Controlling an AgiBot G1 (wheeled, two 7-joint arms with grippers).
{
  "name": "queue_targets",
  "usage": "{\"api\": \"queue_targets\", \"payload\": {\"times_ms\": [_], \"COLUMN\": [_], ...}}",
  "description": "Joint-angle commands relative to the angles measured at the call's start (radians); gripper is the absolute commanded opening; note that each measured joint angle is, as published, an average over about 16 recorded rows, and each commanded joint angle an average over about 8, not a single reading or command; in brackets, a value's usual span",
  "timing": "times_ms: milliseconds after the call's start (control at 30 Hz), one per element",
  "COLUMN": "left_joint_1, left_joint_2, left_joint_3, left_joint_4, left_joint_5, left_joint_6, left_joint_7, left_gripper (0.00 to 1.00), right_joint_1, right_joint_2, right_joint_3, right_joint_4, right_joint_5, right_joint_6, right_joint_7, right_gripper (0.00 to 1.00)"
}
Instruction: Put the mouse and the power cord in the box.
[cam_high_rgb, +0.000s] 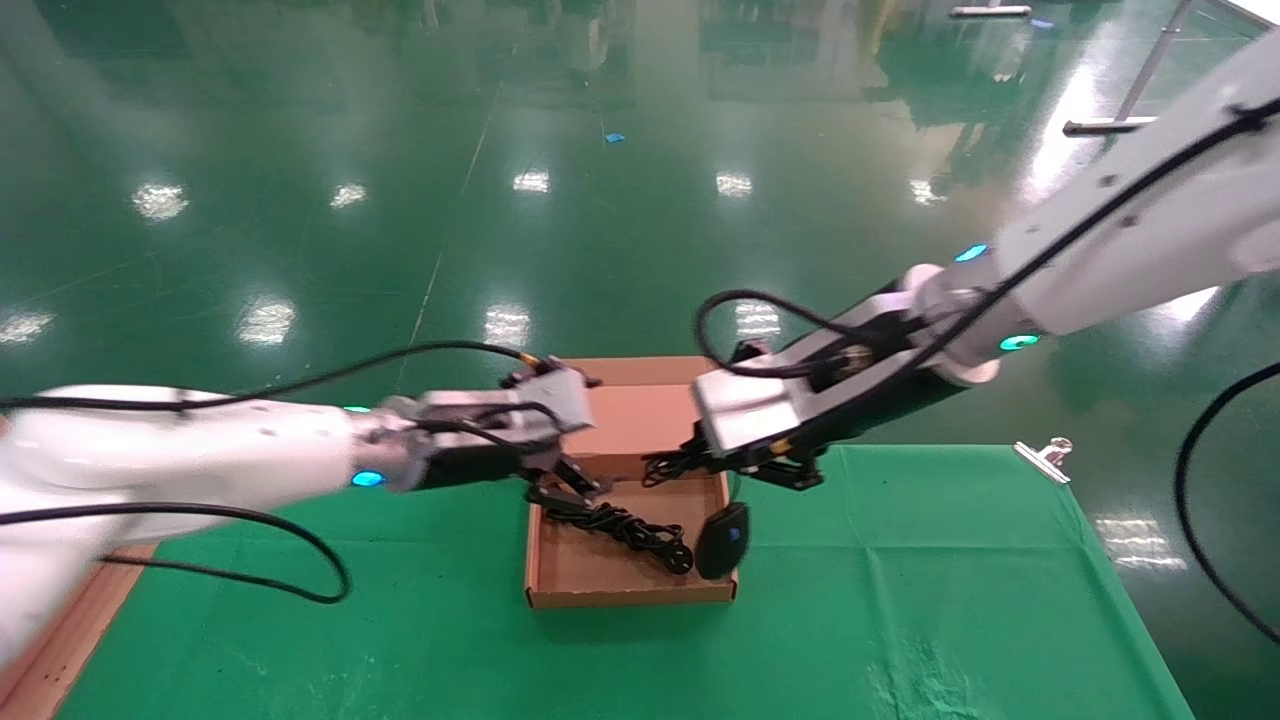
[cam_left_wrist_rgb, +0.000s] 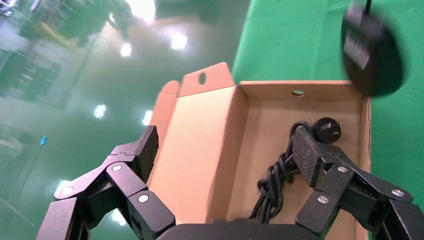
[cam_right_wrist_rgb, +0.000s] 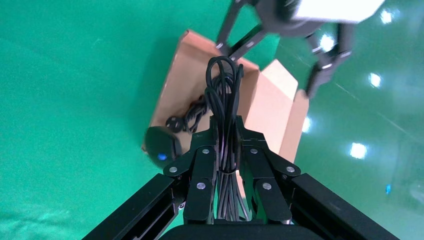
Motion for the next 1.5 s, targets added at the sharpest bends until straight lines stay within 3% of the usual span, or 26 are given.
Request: {"api": "queue_targets", "payload": {"times_ms": [33,267,567,900,1000,1167,1367,1433,1500], "left_joint_1": [-0.005,-0.009,0.020,0.052,0.053,0.054,0.055,0.055,0.055], "left_joint_2": [-0.041,-0.191,-0.333,-0.373,-0.380,-0.387,-0.392,-0.393,-0.394], "left_joint_3": [-0.022,-0.040,-0.037,-0.019,-0.014,-0.008,-0.003,-0.002,-0.001], "left_joint_4": [-0.005,-0.126,-0.319,-0.429,-0.447,-0.469,-0.484,-0.487,-0.490], "left_joint_5": [-0.030,-0.050,-0.036,0.004,0.011,0.020,0.027,0.029,0.030], "left_joint_6": [0.042,0.097,0.060,-0.042,-0.054,-0.068,-0.077,-0.080,-0.081], "left_joint_7": [0.022,0.015,-0.042,-0.098,-0.113,-0.132,-0.146,-0.149,-0.152], "left_gripper": [1.00,1.00,1.00,1.00,1.00,1.00,1.00,1.00,1.00], "right_joint_1": [0.000,-0.010,-0.058,-0.167,-0.186,-0.206,-0.226,-0.232,-0.237], "right_joint_2": [-0.034,-0.125,-0.142,-0.144,-0.144,-0.145,-0.145,-0.145,-0.145], "right_joint_3": [-0.006,-0.035,-0.126,-0.245,-0.273,-0.311,-0.349,-0.362,-0.375], "right_joint_4": [-0.012,-0.107,-0.099,-0.077,-0.078,-0.064,-0.047,-0.044,-0.044], "right_joint_5": [-0.009,-0.034,0.008,0.019,0.032,0.084,0.167,0.191,0.210], "right_joint_6": [0.014,0.118,0.248,0.548,0.615,0.659,0.664,0.664,0.664], "right_joint_7": [0.002,-0.046,-0.074,-0.082,-0.077,-0.056,-0.026,-0.019,-0.015], "right_gripper": [0.00,0.00,0.00,0.00,0.05,0.18,0.10,0.16,0.38]}}
